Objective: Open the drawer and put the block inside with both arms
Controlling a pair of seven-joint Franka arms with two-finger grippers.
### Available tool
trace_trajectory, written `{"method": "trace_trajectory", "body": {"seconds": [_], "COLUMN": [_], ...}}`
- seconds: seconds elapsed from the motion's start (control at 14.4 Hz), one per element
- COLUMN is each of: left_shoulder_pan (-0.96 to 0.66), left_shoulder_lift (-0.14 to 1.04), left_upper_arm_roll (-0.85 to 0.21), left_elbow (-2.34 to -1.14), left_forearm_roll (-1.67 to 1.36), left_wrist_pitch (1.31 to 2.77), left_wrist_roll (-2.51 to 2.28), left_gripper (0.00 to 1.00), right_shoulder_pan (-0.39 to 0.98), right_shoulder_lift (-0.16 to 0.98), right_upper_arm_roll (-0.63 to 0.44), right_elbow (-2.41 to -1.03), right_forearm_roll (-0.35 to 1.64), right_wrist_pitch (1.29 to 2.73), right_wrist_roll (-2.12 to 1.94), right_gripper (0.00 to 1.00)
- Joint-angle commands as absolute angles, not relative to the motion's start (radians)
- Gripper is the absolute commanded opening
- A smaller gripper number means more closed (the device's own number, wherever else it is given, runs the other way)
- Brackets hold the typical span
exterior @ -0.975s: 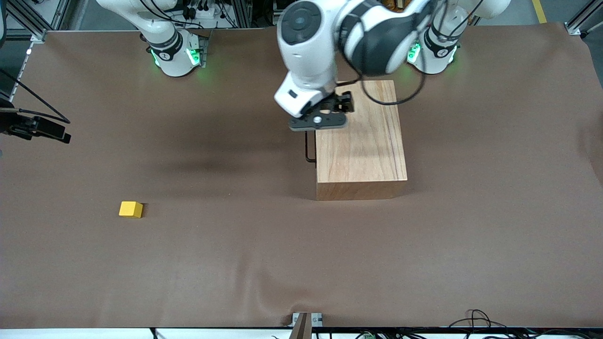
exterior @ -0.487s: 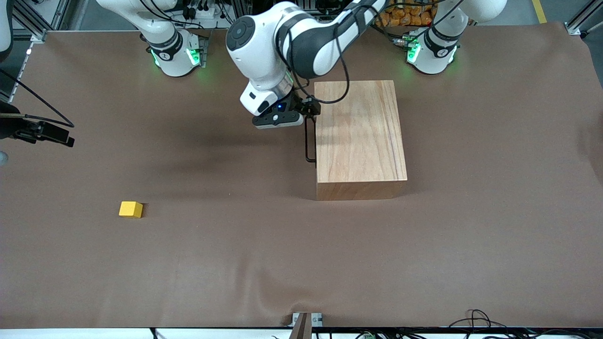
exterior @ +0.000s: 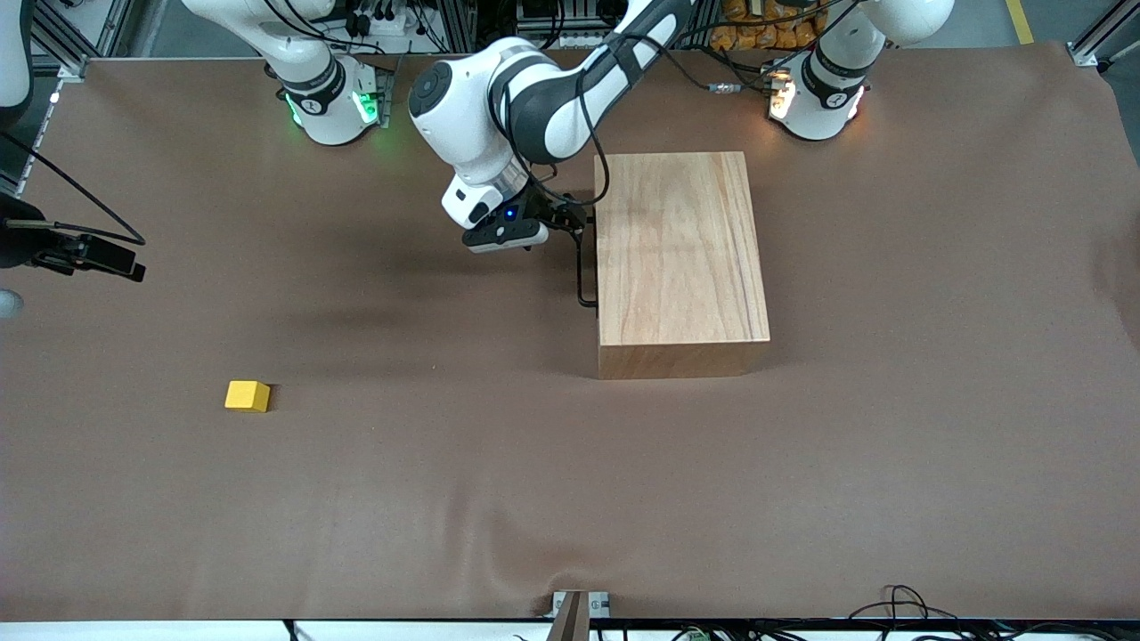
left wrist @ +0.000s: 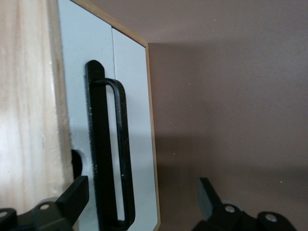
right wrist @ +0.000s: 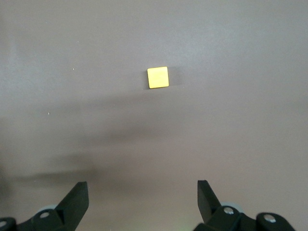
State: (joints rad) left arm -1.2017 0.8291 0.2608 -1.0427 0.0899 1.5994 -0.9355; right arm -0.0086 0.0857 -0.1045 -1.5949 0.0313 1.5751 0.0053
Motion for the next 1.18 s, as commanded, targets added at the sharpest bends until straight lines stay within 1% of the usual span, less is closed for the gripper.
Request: {"method": "trace_trajectory", "body": {"seconds": [0.0,0.28,0.91,1.11], "left_shoulder_pan": [-1.209,-1.209,-1.221,-1.221], "left_shoulder_lift": [0.861,0.862,0.923,0.925], "left_upper_arm_roll": [0.279,0.273,0.275,0.273], "left_elbow": [-1.005,-1.019,-1.019,-1.019], "left_forearm_roll": [0.12,0.121,0.121,0.121], "left_wrist_pitch": [1.6,1.589,1.582,1.588], "left_wrist_roll": [-0.933,-0.907,-0.904,-0.891], "left_gripper": [1.0,1.0,1.0,1.0], "right_shoulder_pan": [-0.026,-0.025,-0.025,-0.025], "right_shoulder_lift": [0.077,0.077,0.074,0.075], "right_upper_arm_roll": [-0.092,-0.092,-0.091,-0.091], "right_elbow": [-1.609,-1.614,-1.618,-1.624], "right_forearm_roll": [0.026,0.026,0.026,0.026], "right_wrist_pitch": [1.589,1.603,1.605,1.606], "right_wrist_roll": [-0.003,-0.003,-0.005,-0.005], "right_gripper": [1.0,1.0,1.0,1.0]}}
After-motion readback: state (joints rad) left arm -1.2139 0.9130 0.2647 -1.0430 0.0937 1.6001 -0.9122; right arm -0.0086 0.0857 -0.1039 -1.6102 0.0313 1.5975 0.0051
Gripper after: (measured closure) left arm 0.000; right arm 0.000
